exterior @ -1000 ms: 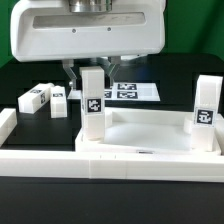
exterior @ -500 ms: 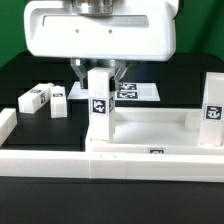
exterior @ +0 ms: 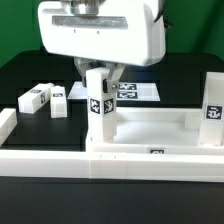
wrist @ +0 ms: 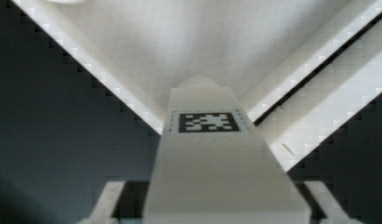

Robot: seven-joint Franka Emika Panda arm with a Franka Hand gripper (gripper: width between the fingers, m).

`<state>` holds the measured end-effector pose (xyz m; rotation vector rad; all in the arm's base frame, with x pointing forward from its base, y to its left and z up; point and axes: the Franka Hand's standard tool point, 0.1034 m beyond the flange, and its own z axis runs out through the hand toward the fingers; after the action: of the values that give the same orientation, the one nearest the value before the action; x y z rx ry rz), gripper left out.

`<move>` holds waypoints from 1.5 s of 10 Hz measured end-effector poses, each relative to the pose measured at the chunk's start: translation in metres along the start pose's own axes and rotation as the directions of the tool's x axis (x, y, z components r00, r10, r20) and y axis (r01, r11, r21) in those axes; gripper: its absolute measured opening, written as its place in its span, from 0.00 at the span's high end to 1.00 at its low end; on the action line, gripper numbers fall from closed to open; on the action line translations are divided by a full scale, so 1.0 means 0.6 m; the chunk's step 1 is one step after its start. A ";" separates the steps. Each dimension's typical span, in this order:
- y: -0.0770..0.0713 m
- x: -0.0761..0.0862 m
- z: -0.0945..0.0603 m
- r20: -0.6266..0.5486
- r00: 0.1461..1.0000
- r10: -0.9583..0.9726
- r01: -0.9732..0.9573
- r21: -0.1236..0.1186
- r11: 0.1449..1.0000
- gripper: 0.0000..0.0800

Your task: Assemble desk

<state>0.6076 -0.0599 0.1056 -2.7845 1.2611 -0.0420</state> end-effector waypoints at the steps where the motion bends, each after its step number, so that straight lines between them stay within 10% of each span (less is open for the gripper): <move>1: 0.000 0.000 0.000 0.001 1.000 0.031 -0.031 0.000 1.000 0.64; 4: -0.003 -0.003 0.001 0.004 0.988 0.156 -0.156 0.003 0.988 0.64; 6: -0.001 -0.002 -0.001 0.009 0.999 0.042 -0.042 0.000 0.999 0.31; 8: -0.003 -0.002 -0.001 0.002 0.988 -0.156 0.156 -0.003 0.988 0.22; 13: -0.005 -0.001 -0.001 -0.005 0.875 -0.483 0.483 -0.004 0.875 0.19; 15: -0.006 0.001 -0.002 -0.001 0.738 -0.675 0.674 -0.051 0.737 0.19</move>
Offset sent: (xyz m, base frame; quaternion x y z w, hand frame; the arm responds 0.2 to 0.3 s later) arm 0.0000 0.0000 0.0000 0.0000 0.0000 0.0650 0.9979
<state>0.6103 -0.0580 0.1074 -3.1178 0.1728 -0.0844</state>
